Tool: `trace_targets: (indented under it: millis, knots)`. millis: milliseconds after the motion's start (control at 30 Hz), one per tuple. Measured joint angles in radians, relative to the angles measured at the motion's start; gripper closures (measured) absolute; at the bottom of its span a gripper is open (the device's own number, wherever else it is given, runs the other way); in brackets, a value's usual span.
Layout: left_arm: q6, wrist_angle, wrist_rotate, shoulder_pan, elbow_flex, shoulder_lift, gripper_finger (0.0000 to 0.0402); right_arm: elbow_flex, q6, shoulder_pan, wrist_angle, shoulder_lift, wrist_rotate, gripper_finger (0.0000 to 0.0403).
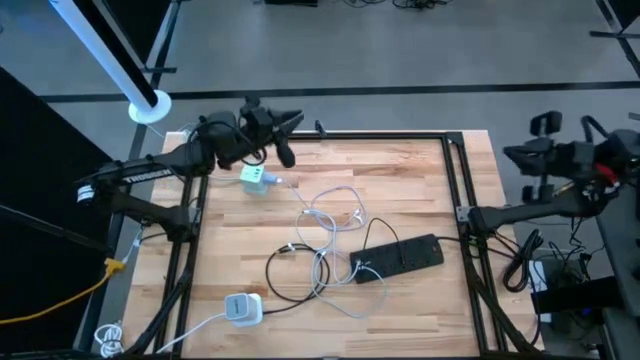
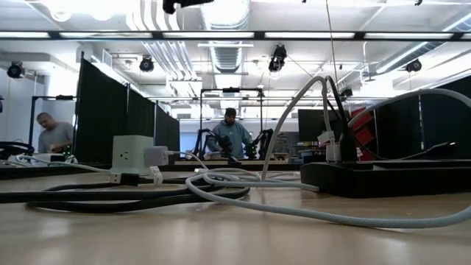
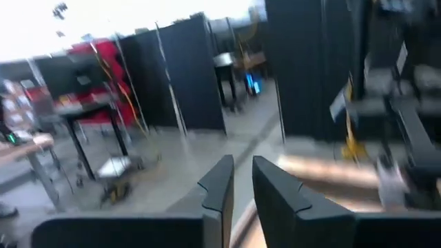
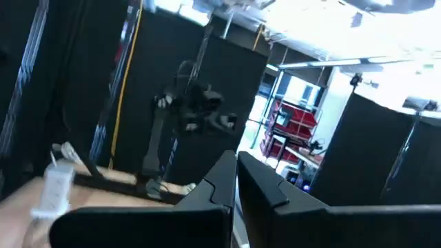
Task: Insert USB
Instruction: Return to Home Position
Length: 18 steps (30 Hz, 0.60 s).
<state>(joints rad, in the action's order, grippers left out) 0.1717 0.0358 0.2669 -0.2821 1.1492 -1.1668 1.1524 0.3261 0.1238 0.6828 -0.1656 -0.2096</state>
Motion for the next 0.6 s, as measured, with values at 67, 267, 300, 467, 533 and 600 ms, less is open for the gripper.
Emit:
trace_targets:
  millis: [67, 267, 300, 467, 533, 600]
  knots:
    - [-0.01, 0.078, 0.0, 0.001, 0.0, 0.049, 0.0375, -0.019, -0.024, 0.0, -0.003, 0.072, -0.001, 0.0403]
    - [-0.076, 0.143, 0.0, 0.002, 0.0, 0.262, 0.0377, -0.061, -0.047, 0.0, 0.031, 0.163, 0.0, 0.0403]
    - [-0.095, 0.174, 0.0, 0.002, 0.0, 0.298, 0.0377, -0.059, -0.05, 0.0, 0.055, 0.158, 0.007, 0.0403]
    - [-0.181, 0.385, -0.034, 0.008, -0.004, 0.456, 0.0377, -0.117, -0.135, 0.018, 0.051, 0.129, 0.027, 0.0403]
    - [-0.215, 0.429, -0.061, 0.013, -0.019, 0.51, 0.0377, -0.166, -0.183, 0.02, -0.011, 0.127, 0.028, 0.0403]
    - [-0.23, 0.518, -0.087, 0.016, -0.066, 0.565, 0.0377, -0.232, -0.222, 0.02, -0.048, 0.139, 0.027, 0.0403]
